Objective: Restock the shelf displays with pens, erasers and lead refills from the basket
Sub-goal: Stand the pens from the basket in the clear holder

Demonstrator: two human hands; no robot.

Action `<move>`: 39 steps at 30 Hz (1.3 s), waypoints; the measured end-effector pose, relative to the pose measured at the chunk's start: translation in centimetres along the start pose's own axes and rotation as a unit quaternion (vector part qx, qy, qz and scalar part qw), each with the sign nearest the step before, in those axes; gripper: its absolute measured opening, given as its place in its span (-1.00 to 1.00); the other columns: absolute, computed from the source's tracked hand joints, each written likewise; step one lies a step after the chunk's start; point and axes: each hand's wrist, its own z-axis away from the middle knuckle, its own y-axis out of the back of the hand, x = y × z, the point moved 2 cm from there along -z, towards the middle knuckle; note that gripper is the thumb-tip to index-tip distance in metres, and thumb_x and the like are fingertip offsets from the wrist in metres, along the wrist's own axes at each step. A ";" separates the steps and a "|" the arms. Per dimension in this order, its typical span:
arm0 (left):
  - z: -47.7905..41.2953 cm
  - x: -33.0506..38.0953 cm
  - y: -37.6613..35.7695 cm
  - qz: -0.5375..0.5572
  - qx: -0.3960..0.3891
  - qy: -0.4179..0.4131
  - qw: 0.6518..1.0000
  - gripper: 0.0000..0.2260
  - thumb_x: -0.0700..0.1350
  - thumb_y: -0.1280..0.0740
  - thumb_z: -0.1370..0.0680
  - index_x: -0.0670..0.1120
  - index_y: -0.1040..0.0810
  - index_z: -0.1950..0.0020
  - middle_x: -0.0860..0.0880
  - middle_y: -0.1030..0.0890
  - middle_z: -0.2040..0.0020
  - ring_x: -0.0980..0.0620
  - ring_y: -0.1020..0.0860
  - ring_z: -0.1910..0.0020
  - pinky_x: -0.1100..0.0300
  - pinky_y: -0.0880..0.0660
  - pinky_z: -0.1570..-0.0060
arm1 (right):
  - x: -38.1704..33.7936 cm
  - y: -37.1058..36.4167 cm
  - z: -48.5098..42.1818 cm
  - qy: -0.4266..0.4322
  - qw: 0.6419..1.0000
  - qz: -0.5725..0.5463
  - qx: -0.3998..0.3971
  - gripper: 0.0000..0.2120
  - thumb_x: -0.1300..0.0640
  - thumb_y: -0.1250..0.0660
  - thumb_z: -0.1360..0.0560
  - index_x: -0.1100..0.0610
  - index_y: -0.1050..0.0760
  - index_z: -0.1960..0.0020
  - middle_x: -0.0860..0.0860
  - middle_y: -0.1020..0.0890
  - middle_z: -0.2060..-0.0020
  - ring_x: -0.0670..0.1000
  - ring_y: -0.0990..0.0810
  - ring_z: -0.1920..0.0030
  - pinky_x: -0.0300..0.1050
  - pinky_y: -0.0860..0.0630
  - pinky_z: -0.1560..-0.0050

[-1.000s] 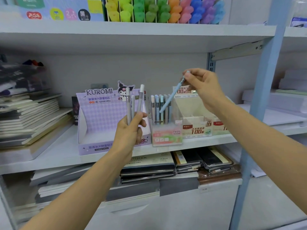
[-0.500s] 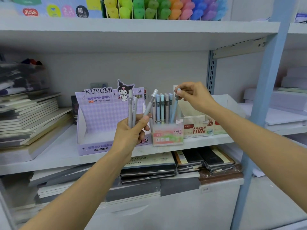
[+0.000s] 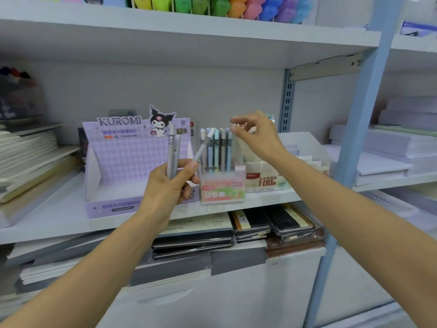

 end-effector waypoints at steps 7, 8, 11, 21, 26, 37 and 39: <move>0.2 -0.1 -1.3 0.004 -0.024 0.001 1.000 -0.81 0.00 -0.32 -0.58 -0.09 -0.65 0.03 0.00 -0.63 0.34 0.12 -0.42 0.54 0.36 -0.40 0.51 | -2.3 -1.1 1.8 0.000 0.934 -0.300 -0.193 -0.73 0.21 -0.28 -0.59 0.28 -0.53 -0.25 0.12 -0.68 0.05 -0.01 -0.65 0.10 -0.23 -0.57 0.11; 0.2 -0.1 -1.4 0.002 -0.025 0.002 1.000 -0.80 0.01 -0.31 -0.59 -0.09 -0.65 0.03 0.00 -0.64 0.33 0.12 -0.43 0.54 0.36 -0.40 0.51 | -2.5 -1.2 1.8 0.003 0.930 -0.313 -0.193 -0.74 0.22 -0.27 -0.59 0.29 -0.53 -0.24 0.11 -0.67 0.07 -0.02 -0.65 0.11 -0.23 -0.57 0.10; -0.1 0.0 -1.1 -0.009 -0.030 -0.002 1.000 -0.77 0.05 -0.30 -0.59 -0.08 -0.65 0.01 -0.02 -0.66 0.28 0.11 -0.45 0.52 0.35 -0.36 0.54 | -2.7 -1.3 1.6 0.013 0.928 -0.321 -0.187 -0.77 0.23 -0.26 -0.60 0.30 -0.54 -0.21 0.12 -0.66 0.10 -0.04 -0.63 0.14 -0.23 -0.58 0.08; -0.6 0.4 0.0 -0.007 0.003 0.011 1.000 -0.83 -0.01 -0.24 -0.63 -0.05 -0.53 -0.12 0.03 -0.58 0.38 0.10 -0.35 0.59 0.33 -0.28 0.60 | -1.7 0.8 -1.2 -0.010 0.956 -0.292 -0.038 -0.82 0.28 -0.15 -0.64 0.27 -0.48 -0.16 0.11 -0.61 0.08 -0.05 -0.59 0.12 -0.21 -0.57 0.03; -0.7 0.4 0.3 0.011 0.003 0.023 1.000 -0.88 -0.08 -0.16 -0.64 -0.06 -0.47 -0.01 0.06 -0.41 0.42 0.10 -0.28 0.55 0.32 -0.25 0.60 | -1.5 0.0 -0.8 0.012 0.970 -0.239 -0.048 -0.82 0.29 -0.13 -0.64 0.26 -0.48 -0.15 0.11 -0.61 0.07 -0.06 -0.59 0.13 -0.19 -0.57 -0.02; -0.1 0.6 0.3 -0.053 -0.048 -0.015 0.997 -0.80 0.00 -0.15 -0.67 0.02 -0.55 -0.09 0.06 -0.36 0.39 0.11 -0.30 0.49 0.34 -0.26 0.54 | -1.8 -1.7 0.0 0.053 0.991 -0.091 -0.087 -0.82 0.29 -0.15 -0.63 0.26 -0.50 -0.15 0.10 -0.63 0.08 -0.06 -0.61 0.09 -0.29 -0.55 0.01; 0.0 0.5 0.4 -0.053 -0.053 -0.013 0.997 -0.80 0.00 -0.15 -0.67 0.02 -0.55 -0.10 0.06 -0.34 0.39 0.12 -0.28 0.49 0.35 -0.25 0.54 | -1.9 -2.2 -0.1 0.062 0.991 -0.063 -0.103 -0.81 0.28 -0.16 -0.63 0.26 -0.51 -0.14 0.11 -0.63 0.07 -0.03 -0.61 0.09 -0.26 -0.57 0.02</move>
